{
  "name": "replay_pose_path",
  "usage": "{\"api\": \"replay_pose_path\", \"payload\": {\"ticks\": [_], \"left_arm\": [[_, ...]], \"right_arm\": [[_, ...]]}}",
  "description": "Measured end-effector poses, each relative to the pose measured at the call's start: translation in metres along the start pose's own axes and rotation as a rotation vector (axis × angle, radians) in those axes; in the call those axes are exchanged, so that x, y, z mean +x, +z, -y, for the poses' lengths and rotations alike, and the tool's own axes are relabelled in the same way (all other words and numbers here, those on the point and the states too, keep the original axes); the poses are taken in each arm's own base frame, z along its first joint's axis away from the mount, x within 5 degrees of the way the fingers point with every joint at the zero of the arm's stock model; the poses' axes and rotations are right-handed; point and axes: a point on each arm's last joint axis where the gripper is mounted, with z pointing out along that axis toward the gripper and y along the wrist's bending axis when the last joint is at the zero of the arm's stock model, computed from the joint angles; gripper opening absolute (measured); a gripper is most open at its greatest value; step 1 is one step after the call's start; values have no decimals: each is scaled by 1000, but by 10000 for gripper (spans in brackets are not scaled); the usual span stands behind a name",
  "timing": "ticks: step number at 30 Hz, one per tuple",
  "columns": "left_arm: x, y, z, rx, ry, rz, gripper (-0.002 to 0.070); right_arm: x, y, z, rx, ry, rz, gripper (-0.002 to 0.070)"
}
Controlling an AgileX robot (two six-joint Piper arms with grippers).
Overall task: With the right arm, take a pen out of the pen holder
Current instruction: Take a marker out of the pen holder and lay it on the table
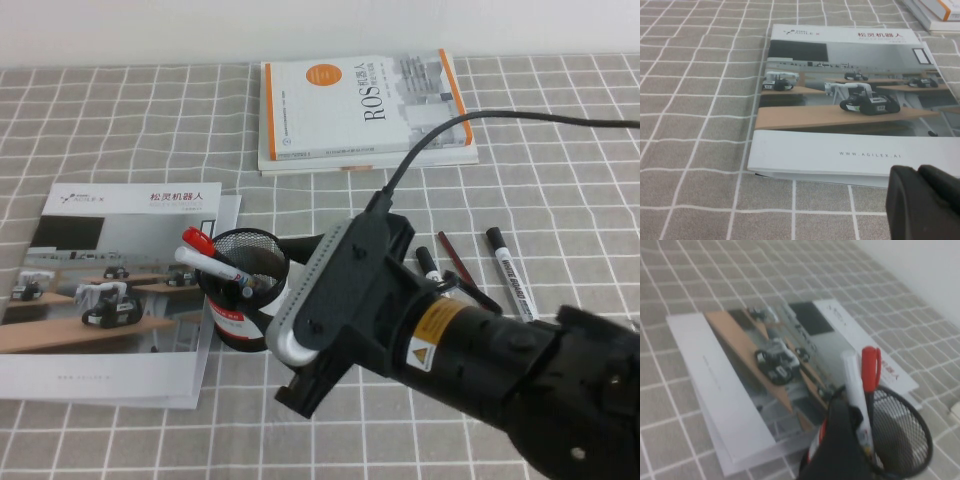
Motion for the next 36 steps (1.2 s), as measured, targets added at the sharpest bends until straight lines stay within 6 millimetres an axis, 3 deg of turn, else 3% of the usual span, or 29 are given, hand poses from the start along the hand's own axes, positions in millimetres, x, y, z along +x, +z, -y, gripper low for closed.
{"api": "replay_pose_path", "payload": {"ticks": [14, 21, 36], "left_arm": [[0, 0, 0, 0, 0, 0, -3], [0, 0, 0, 0, 0, 0, -3], [0, 0, 0, 0, 0, 0, -3]], "right_arm": [[26, 28, -11, -20, -2, -5, 407], [39, 36, 3, 17, -15, -21, 371], [49, 60, -1, 8, -34, -25, 340]]}}
